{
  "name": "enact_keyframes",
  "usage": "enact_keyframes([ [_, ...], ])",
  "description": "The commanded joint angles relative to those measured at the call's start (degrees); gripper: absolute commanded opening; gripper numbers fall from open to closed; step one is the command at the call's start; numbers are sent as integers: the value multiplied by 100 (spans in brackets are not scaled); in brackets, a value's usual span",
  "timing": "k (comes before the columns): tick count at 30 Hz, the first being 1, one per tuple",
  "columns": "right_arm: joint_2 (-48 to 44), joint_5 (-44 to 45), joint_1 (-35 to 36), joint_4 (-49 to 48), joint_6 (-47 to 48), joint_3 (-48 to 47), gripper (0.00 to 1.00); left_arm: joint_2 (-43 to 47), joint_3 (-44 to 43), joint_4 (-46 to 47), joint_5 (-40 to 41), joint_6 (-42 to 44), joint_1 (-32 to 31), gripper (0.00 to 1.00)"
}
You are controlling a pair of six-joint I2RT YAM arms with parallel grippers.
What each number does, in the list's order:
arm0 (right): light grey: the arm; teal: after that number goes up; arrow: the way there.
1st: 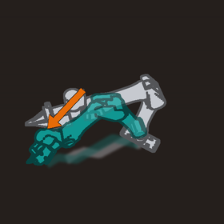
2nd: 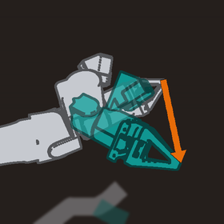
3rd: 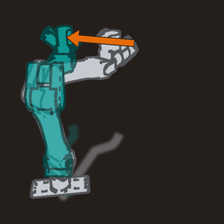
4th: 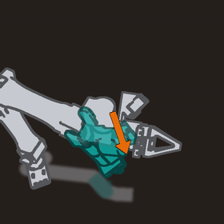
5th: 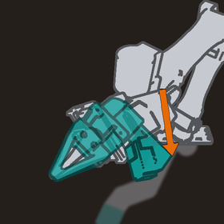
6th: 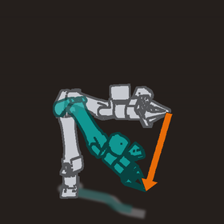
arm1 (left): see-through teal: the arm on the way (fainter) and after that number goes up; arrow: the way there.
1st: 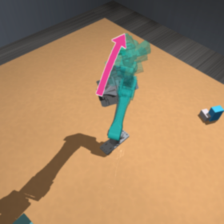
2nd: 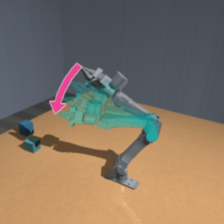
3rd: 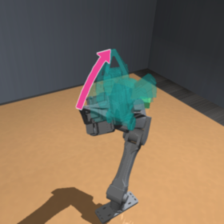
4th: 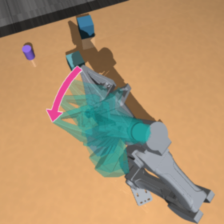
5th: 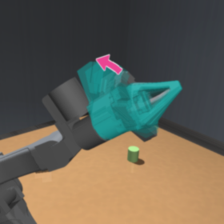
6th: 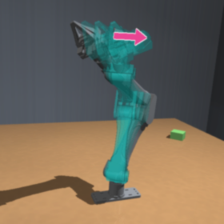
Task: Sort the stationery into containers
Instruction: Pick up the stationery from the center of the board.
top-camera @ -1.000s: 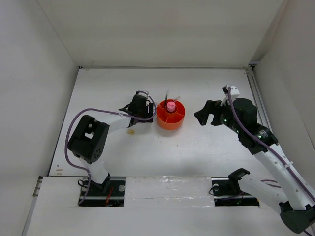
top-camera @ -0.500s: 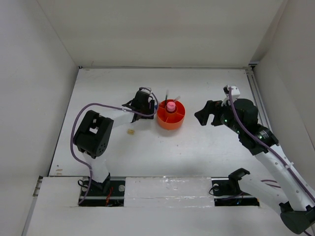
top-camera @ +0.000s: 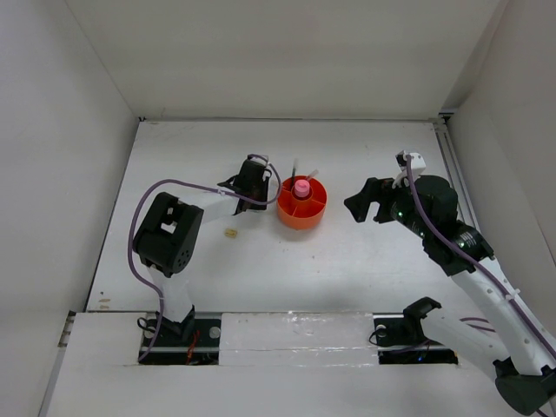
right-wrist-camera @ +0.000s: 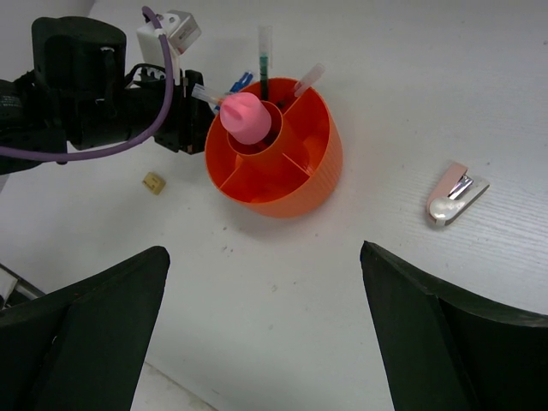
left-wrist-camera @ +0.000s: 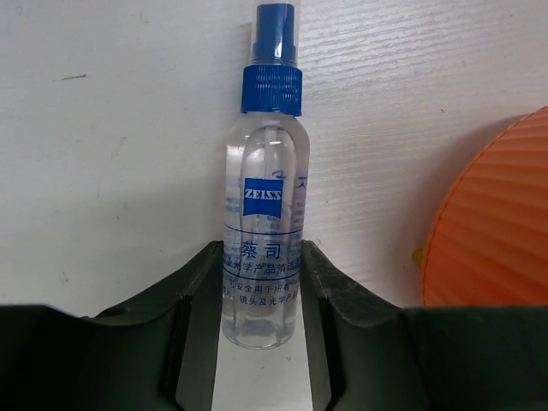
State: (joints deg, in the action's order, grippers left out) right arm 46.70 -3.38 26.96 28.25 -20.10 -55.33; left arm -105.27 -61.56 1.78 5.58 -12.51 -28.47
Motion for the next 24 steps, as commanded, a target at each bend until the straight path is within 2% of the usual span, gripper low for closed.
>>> enact_keyframes([
  [1, -73, 30, -33, -241, 76, -13, 100, -2, -181, -204, 179, -32, -10, 26],
  [5, -73, 30, -33, -241, 76, -13, 100, -116, -233, -318, 259, -85, -10, 16],
  [8, -73, 30, -33, -241, 76, -13, 100, -177, -286, -450, 452, -199, -10, 0],
  [12, -73, 30, -33, -241, 76, -13, 100, -178, -286, -556, 680, -418, -10, 0],
  [24, -73, -75, -33, -346, 76, -118, 100, 982, 56, -556, 1559, -998, -10, 0],
])
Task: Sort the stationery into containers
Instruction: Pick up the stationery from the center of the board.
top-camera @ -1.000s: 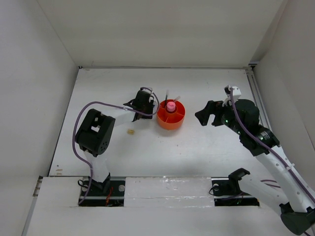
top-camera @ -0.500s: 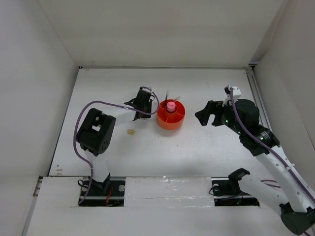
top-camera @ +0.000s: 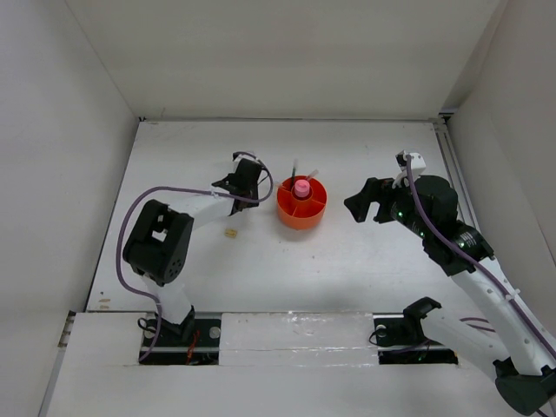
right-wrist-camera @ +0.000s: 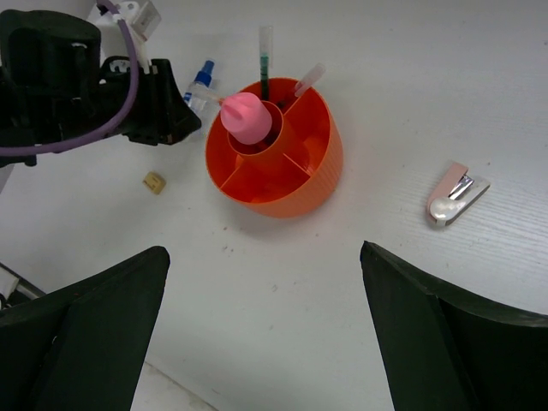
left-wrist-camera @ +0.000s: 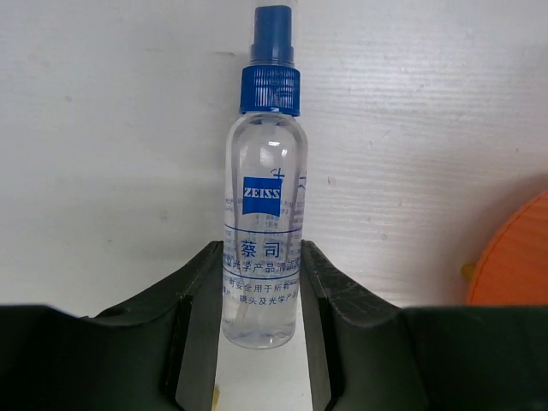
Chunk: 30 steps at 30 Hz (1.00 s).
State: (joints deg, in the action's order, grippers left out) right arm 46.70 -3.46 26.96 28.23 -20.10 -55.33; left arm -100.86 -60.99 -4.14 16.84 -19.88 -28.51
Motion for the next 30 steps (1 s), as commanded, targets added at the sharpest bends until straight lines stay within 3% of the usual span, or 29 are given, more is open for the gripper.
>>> enact_keyframes([
  [1, -21, -119, -33, -344, 76, -118, 100, 602, 0, -25, 643, -323, -5, 0],
  [7, -20, -259, -33, -467, 24, -171, 100, 1532, 105, 106, 856, -517, -5, 0],
  [11, 111, -558, -33, -871, -108, -302, 100, 2595, 412, 562, 428, -518, -277, 0],
  [14, 401, -927, 20, -1187, -406, -592, 100, 3220, 527, 1081, -222, 35, -803, 0],
  [16, 550, -1104, 98, -1521, -547, -750, 100, 3449, 676, 1284, -225, 561, -1416, 0],
  [23, 1394, -937, 573, -2128, -671, -1498, 100, 3564, 799, 1785, -515, 1162, -2596, 0],
  [30, 1676, -218, 828, -2322, -732, -1551, 100, 3634, 615, 1952, -656, 1162, -2721, 0],
])
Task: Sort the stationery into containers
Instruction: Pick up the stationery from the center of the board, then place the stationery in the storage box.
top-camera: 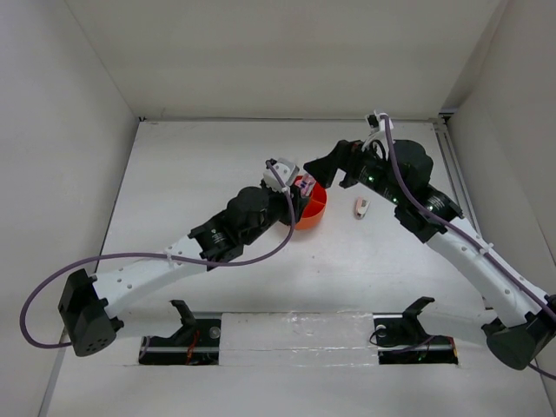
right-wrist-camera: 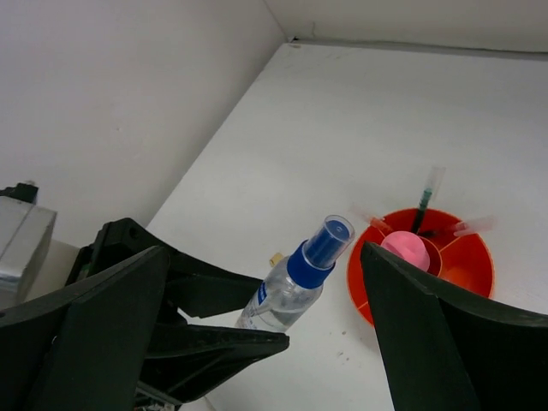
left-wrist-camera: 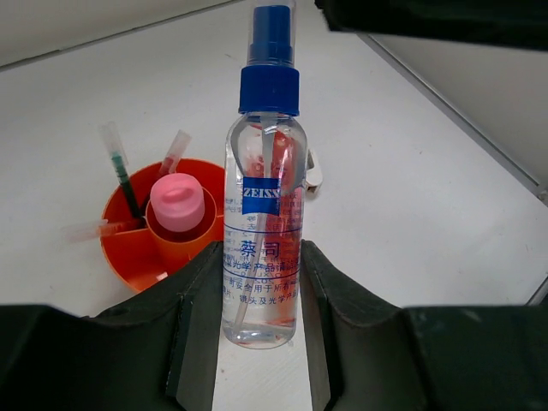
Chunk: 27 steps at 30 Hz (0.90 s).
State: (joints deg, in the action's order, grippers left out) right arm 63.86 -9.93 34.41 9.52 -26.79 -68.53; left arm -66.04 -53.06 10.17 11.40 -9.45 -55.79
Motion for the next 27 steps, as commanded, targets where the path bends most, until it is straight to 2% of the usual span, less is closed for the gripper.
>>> enact_keyframes([
  [1, -40, 509, 144, -451, -64, -170, 100, 153, -179, 590, -112, 119, 7, 0],
  [4, -40, 615, 145, -529, -125, -64, 100, 293, -126, 722, -112, 119, 7, 0],
  [14, 13, 194, 145, -1109, -582, 322, 95, 469, 32, 1303, -419, 14, 7, 0],
  [16, 13, 194, 145, -1110, -722, 323, 87, 469, 32, 1452, -472, 14, 7, 0],
  [17, 13, 194, 145, -1267, -775, 393, 80, 469, 32, 1452, -541, 14, 7, 0],
  [18, 13, 194, 145, -1268, -776, 393, 80, 469, 32, 1452, -542, 14, 7, 0],
  [19, 13, 115, 145, -1338, -836, 393, 73, 469, 32, 1452, -542, 14, 7, 0],
  [21, 13, 44, 197, -1400, -889, 445, 65, 408, 85, 1505, -542, 14, 7, 0],
  [22, 13, -43, 197, -1461, -890, 446, 54, 408, 85, 1557, -542, 14, 7, 0],
  [24, 13, -105, 197, -1514, -995, 446, 41, 408, 85, 1558, -542, 14, 7, 0],
  [25, 13, -105, 197, -1567, -995, 507, 36, 347, 137, 1558, -542, 14, 7, 0],
  [27, 13, -105, 197, -1567, -995, 508, 35, 346, 138, 1558, -594, 14, 7, 0],
])
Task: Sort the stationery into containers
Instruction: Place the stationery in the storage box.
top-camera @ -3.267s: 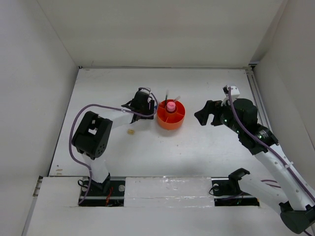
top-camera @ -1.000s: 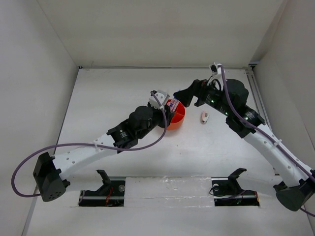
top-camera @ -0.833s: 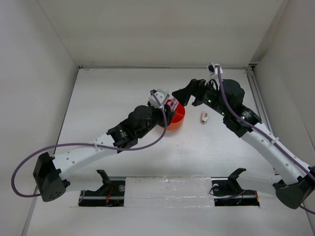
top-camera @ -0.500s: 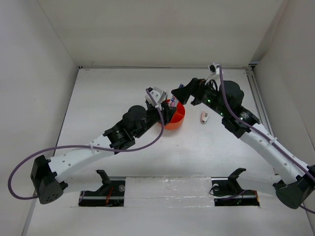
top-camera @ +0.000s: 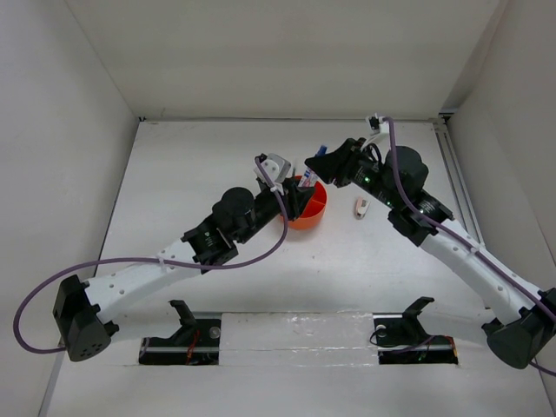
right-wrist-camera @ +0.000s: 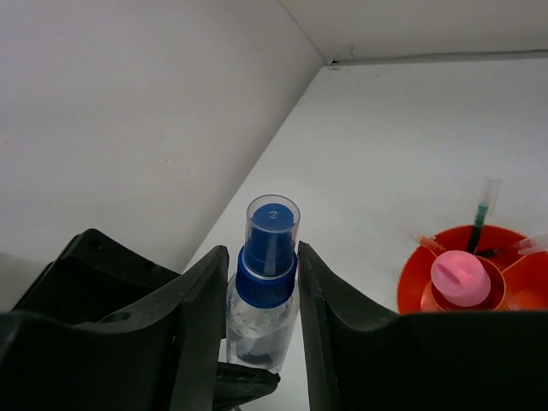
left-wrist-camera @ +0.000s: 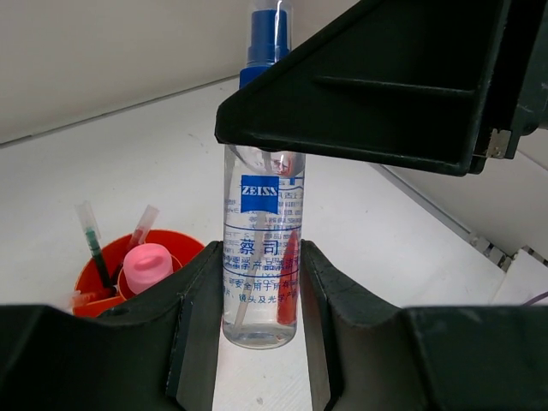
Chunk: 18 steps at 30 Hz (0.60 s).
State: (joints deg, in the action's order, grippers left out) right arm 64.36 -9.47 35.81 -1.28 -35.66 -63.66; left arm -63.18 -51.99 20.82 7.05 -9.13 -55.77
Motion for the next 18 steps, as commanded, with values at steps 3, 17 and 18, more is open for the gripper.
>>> enact_keyframes([
  [3, -37, -151, 110, -540, -161, 20, 28, 7, 31, 493, -160, -19, 5, 0],
  [17, 15, -257, 110, -593, 332, -33, 0, -160, -22, 256, -178, 34, 5, 30],
  [18, 15, -257, 110, -593, 410, -33, 0, -160, -22, 195, -178, 34, 5, 42],
])
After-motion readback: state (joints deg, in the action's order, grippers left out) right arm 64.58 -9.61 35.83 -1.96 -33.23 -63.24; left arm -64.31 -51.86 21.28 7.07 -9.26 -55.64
